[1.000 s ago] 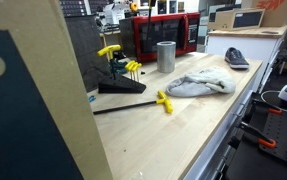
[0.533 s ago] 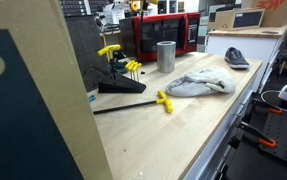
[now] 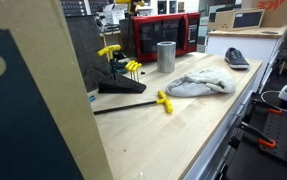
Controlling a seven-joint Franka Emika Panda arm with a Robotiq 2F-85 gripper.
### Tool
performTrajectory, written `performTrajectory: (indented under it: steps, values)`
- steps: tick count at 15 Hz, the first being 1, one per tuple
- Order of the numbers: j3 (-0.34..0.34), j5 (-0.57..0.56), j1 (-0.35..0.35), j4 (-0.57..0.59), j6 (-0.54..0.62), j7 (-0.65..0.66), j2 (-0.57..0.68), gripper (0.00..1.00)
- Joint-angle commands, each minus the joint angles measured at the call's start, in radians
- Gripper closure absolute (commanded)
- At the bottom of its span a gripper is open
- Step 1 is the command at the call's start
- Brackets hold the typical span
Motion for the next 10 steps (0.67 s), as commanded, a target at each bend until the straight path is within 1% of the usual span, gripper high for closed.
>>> performTrajectory:
  steps: [1,5,10]
  values:
    - [0.013,-0.036,-0.001,0.119,-0.007,-0.071,0.059,0.95]
    - [0.047,0.007,-0.004,0.22,-0.067,-0.125,0.132,0.95]
    - [0.083,0.0,0.01,0.391,-0.19,-0.147,0.255,0.95]
